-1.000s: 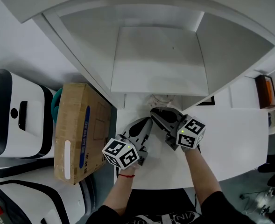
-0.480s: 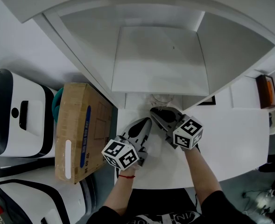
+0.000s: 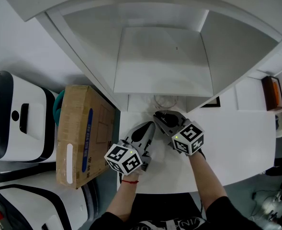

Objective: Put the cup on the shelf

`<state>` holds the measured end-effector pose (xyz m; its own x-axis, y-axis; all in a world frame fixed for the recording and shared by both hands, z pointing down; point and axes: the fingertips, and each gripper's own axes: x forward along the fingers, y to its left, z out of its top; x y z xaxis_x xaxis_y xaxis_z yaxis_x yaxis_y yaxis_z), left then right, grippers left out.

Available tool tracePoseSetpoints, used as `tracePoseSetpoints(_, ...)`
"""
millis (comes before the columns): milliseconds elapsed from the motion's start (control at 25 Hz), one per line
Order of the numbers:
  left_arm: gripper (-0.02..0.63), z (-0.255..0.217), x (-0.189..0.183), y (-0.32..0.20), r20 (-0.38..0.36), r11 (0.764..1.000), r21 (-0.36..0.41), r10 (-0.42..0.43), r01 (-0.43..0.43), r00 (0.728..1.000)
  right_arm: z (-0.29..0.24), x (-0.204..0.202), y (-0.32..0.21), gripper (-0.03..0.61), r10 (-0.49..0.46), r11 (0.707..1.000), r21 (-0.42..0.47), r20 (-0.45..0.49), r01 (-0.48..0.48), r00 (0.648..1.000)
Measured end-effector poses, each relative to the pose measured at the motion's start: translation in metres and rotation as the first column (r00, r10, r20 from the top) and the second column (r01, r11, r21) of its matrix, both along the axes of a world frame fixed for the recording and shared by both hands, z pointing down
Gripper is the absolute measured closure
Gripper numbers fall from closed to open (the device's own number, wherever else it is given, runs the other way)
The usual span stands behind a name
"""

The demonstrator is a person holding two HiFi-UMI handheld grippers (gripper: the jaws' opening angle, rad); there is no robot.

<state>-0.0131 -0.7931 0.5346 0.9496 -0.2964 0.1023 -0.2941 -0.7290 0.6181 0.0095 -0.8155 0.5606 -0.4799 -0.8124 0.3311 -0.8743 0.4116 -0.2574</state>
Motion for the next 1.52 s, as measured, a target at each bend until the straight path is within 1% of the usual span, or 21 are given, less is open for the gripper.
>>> tracePoseSetpoints(40, 0.608, 0.000, 0.000, 0.001, 0.000, 1.000, -0.001, 0.000, 0.000, 1.000, 0.001, 0.000, 0.001, 0.554, -0.001, 1.000, -0.006, -0.012, 0.001, 1.000)
tracePoseSetpoints(200, 0.609, 0.001, 0.000, 0.003, -0.001, 1.000, -0.002, 0.001, -0.001, 1.000, 0.005, -0.001, 0.005, 0.496, 0.001, 1.000, -0.018, -0.043, -0.002, 0.999)
tracePoseSetpoints(400, 0.607, -0.001, 0.001, 0.006, -0.005, 1.000, 0.000, 0.002, -0.002, 1.000, 0.005, 0.001, 0.008, 0.468, 0.029, 0.999, -0.019, -0.028, -0.030, 0.999)
tracePoseSetpoints(600, 0.607, -0.002, 0.000, 0.007, -0.007, 1.000, 0.003, 0.001, -0.001, 1.000, 0.004, 0.006, 0.010, 0.465, 0.081, 0.997, -0.012, -0.015, -0.081, 0.997)
tracePoseSetpoints(720, 0.608, -0.003, 0.000, 0.007, -0.007, 1.000, 0.005, -0.002, 0.002, 1.000, 0.007, 0.012, 0.012, 0.465, 0.131, 0.991, -0.016, -0.056, -0.132, 0.990)
tracePoseSetpoints(800, 0.609, -0.004, 0.001, 0.006, -0.009, 1.000, 0.006, -0.002, 0.003, 1.000, 0.010, 0.015, 0.015, 0.460, 0.142, 0.989, -0.023, -0.083, -0.145, 0.986)
tracePoseSetpoints(1040, 0.609, -0.005, 0.003, 0.007, -0.011, 1.000, 0.004, -0.002, 0.002, 1.000, 0.002, 0.024, 0.022, 0.459, 0.164, 0.986, -0.017, -0.037, -0.165, 0.986)
tracePoseSetpoints(1360, 0.609, -0.007, 0.010, 0.009, -0.012, 1.000, 0.003, 0.005, -0.005, 1.000, -0.004, 0.031, 0.035, 0.459, 0.188, 0.982, -0.013, -0.022, -0.189, 0.982)
tracePoseSetpoints(1520, 0.608, -0.007, 0.012, 0.011, -0.012, 1.000, 0.002, 0.005, -0.005, 1.000, -0.010, 0.032, 0.042, 0.462, 0.209, 0.978, 0.009, -0.010, -0.209, 0.978)
